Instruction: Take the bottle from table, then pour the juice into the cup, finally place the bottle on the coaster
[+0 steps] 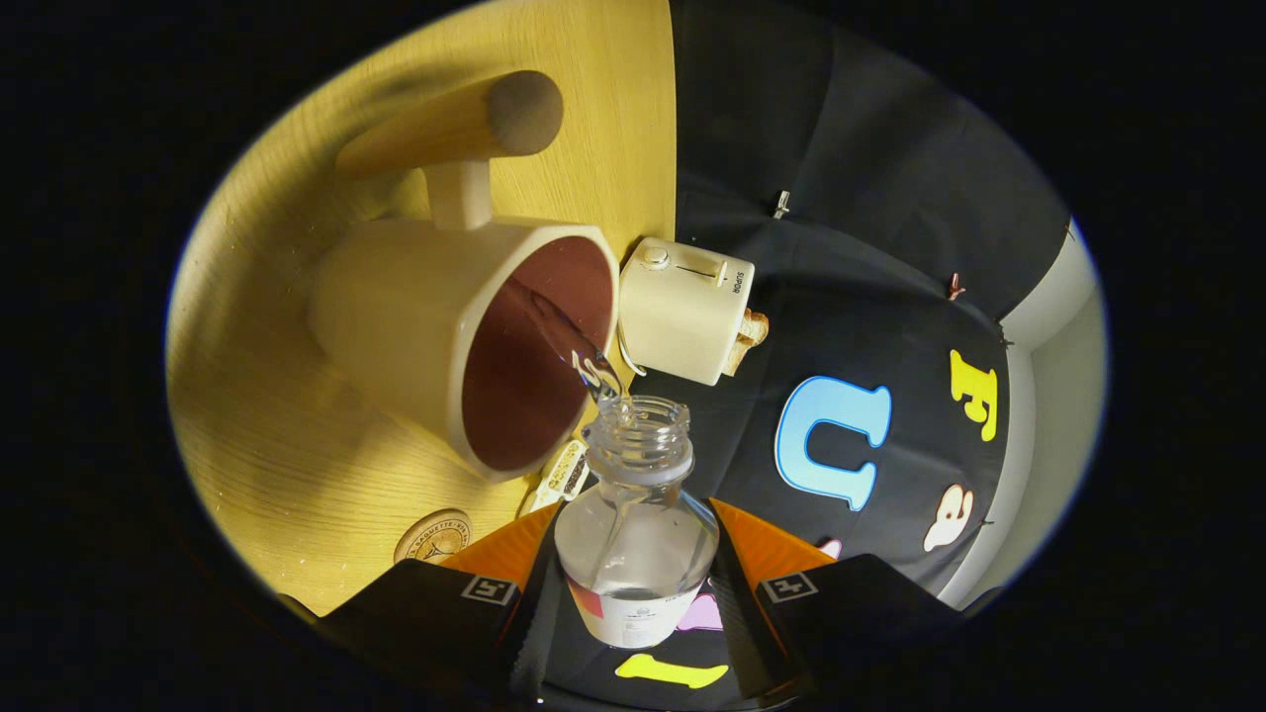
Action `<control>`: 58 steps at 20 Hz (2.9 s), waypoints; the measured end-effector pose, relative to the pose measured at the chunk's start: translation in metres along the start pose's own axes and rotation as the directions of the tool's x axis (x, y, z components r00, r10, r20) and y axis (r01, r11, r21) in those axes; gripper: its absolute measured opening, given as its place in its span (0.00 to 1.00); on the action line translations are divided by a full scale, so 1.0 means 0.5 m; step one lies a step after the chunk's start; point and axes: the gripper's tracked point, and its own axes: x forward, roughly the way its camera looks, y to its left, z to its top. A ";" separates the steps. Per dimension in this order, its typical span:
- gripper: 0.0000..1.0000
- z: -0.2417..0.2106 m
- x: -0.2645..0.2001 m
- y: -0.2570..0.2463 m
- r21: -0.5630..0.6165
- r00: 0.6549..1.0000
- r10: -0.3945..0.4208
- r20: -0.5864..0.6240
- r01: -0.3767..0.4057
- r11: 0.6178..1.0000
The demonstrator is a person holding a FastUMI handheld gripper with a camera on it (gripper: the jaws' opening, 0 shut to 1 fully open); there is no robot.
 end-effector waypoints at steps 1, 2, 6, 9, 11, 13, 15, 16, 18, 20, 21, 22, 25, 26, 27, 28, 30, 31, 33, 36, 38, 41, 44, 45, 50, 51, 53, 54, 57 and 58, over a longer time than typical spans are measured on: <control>0.74 0.001 0.001 -0.003 -0.007 1.000 0.001 0.004 -0.001 1.000; 0.74 0.003 0.001 -0.003 -0.010 1.000 0.001 0.007 -0.001 1.000; 0.74 -0.003 0.007 -0.001 -0.028 1.000 0.007 0.008 -0.006 1.000; 0.74 -0.004 0.007 -0.002 -0.046 1.000 0.003 0.017 -0.002 0.999; 0.74 -0.004 0.008 -0.003 -0.056 1.000 0.002 0.023 0.000 0.998; 0.74 -0.002 0.006 -0.003 -0.069 1.000 0.001 0.028 0.001 0.998; 0.74 0.003 0.004 -0.003 -0.082 0.999 -0.001 0.040 0.004 0.997; 0.74 0.005 0.002 -0.005 -0.090 0.999 -0.004 0.045 0.008 0.996; 0.74 0.003 0.002 -0.009 -0.104 0.999 -0.008 0.045 0.013 0.994; 0.74 0.003 0.004 -0.008 -0.118 0.999 -0.009 0.047 0.015 0.993; 0.74 0.004 0.003 -0.010 -0.125 0.999 -0.010 0.050 0.016 0.992; 0.74 0.004 0.002 -0.012 -0.132 0.999 -0.010 0.053 0.017 0.991; 0.74 0.004 0.002 -0.012 -0.151 0.998 -0.011 0.062 0.020 0.988; 0.74 0.004 0.002 -0.013 -0.160 0.998 -0.008 0.064 0.018 0.987; 0.74 0.006 0.003 -0.016 -0.172 0.998 -0.008 0.068 0.020 0.985; 0.74 0.007 0.002 -0.017 -0.183 0.997 -0.008 0.071 0.020 0.983; 0.74 0.005 0.004 -0.020 -0.199 0.997 -0.011 0.080 0.026 0.980; 0.74 0.005 0.004 -0.023 -0.207 0.996 -0.014 0.084 0.031 0.978; 0.74 0.010 0.004 -0.030 -0.226 0.995 -0.017 0.095 0.038 0.973; 0.74 0.015 0.002 -0.037 -0.248 0.994 -0.021 0.109 0.048 0.968; 0.74 0.018 0.002 -0.039 -0.264 0.993 -0.026 0.119 0.057 0.963; 0.74 0.016 0.002 -0.051 -0.282 0.992 -0.028 0.120 0.061 0.958; 0.74 0.011 -0.003 -0.075 -0.299 0.991 -0.039 0.129 0.076 0.951; 0.74 0.010 -0.009 -0.079 -0.306 0.990 -0.042 0.133 0.081 0.949; 0.74 0.001 -0.007 -0.099 -0.334 0.989 -0.047 0.140 0.091 0.938; 0.74 0.001 -0.008 -0.103 -0.337 0.989 -0.049 0.139 0.094 0.937; 0.74 0.003 -0.012 -0.105 -0.338 0.989 -0.048 0.140 0.093 0.936; 0.74 0.004 -0.009 -0.103 -0.339 0.989 -0.048 0.141 0.094 0.936; 0.74 0.013 -0.017 -0.098 -0.346 0.988 -0.042 0.152 0.093 0.934; 0.74 0.015 -0.014 -0.096 -0.347 0.987 -0.041 0.154 0.093 0.933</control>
